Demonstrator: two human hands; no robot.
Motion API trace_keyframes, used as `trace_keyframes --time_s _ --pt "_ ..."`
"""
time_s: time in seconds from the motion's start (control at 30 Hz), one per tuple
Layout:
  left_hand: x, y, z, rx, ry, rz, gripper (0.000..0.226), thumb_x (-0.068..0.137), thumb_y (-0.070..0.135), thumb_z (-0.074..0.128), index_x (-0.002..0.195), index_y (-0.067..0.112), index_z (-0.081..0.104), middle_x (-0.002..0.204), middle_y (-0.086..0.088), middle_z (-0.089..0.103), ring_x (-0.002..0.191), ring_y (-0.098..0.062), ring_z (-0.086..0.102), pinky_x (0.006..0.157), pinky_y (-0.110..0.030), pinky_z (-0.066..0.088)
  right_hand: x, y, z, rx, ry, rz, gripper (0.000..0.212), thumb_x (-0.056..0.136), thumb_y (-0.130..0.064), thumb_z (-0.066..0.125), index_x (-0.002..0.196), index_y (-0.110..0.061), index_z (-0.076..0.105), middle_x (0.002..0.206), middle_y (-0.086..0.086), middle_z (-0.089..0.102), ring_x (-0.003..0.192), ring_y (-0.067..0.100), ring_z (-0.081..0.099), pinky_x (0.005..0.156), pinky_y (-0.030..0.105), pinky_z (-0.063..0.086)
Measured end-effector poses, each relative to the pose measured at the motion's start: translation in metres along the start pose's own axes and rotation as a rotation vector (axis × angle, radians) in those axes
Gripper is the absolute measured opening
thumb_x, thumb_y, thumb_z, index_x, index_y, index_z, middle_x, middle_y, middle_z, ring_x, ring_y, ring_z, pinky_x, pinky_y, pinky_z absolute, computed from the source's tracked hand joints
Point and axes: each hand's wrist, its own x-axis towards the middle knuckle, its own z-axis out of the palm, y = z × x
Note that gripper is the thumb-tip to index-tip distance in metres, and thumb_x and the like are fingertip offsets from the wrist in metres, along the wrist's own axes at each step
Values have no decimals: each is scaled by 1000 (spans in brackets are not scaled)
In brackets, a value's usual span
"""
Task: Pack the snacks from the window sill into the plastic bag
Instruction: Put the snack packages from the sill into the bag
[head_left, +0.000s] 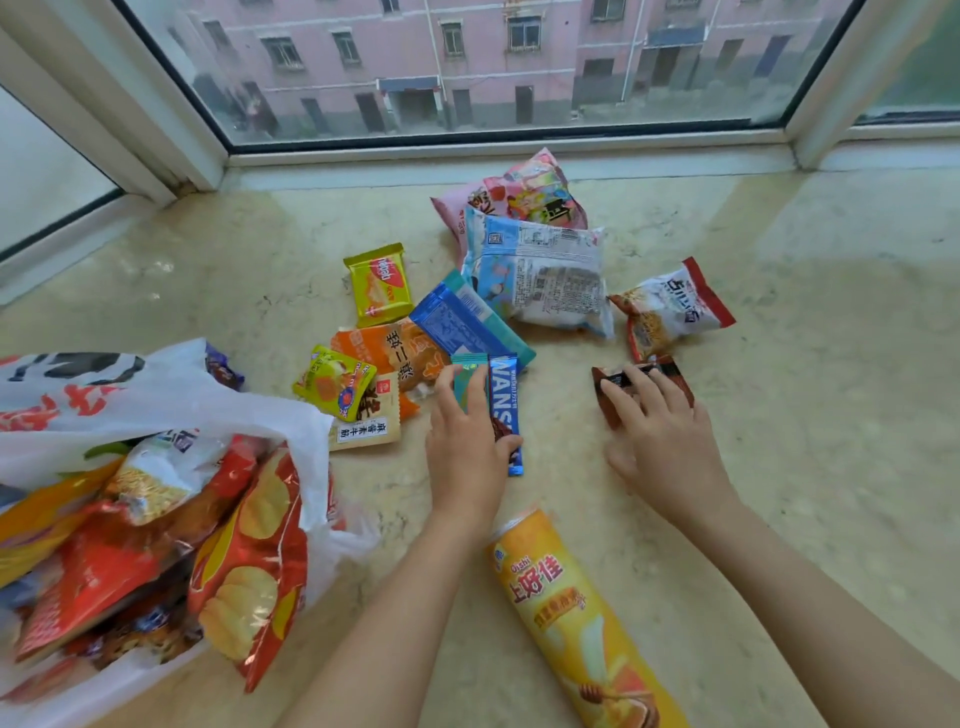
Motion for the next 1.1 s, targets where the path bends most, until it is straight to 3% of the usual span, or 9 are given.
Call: trace_keyframes --time_s 0.13,0.27,0.43,0.53,0.7,0.77,0.83,0.93,1.1 --pt "16 -4 -5 54 157 280 90 60 -3 82 138 18 42 131 -5 27 98 -28 57 75 -39 55 14 0 7 70 8 -31 65 64 -13 77 126 -10 60 131 19 56 120 45 49 84 62 48" --pt "52 -14 -24 278 119 501 93 59 -14 75 137 18 38 129 -9 33 74 -24 59 54 -37 53 19 -5 12 126 50 -75 61 61 -5 78 120 -8 63 126 18 59 118 44 51 82 58 52" --pt "83 -12 -46 569 -27 672 80 78 6 71 147 19 33 146 -4 39 130 -27 40 100 -38 36 21 -15 6 213 94 -113 56 65 -9 79 119 -12 64 128 10 59 115 36 55 64 43 57" --pt "91 -11 -50 698 -107 673 83 76 33 75 146 22 32 146 1 37 136 -23 28 109 -38 20 26 -12 2 206 79 -108 60 69 -15 78 126 -16 60 130 8 57 116 31 53 58 39 55" --pt "87 -7 -48 759 -10 658 65 50 33 89 106 18 59 105 -1 60 109 -25 54 107 -39 21 31 -2 -1 37 -19 -115 74 71 -28 79 139 -23 48 139 12 51 128 36 44 96 50 42" --pt "79 -5 -49 735 -80 613 52 71 31 78 114 19 52 109 0 62 107 -24 56 104 -39 28 30 -1 0 2 -36 -126 71 74 -26 77 139 -25 48 136 11 54 127 35 46 101 59 33" --pt "69 -5 -52 705 -166 541 48 86 28 65 128 24 42 115 2 61 103 -23 59 81 -36 39 28 -2 2 -10 -4 -149 66 70 -13 78 132 -24 56 119 10 63 113 33 57 96 65 34" --pt "54 -6 -56 635 -134 483 49 91 24 58 135 30 37 115 5 61 98 -21 61 57 -31 30 25 -3 4 4 85 -147 63 62 -2 78 120 -22 64 101 8 67 96 32 63 89 68 40" --pt "42 9 -56 365 -56 337 46 91 23 60 132 28 40 114 3 63 97 -24 62 62 -35 42 34 11 -8 -22 258 -101 56 68 -9 78 121 -20 64 109 9 65 103 32 60 93 64 37"
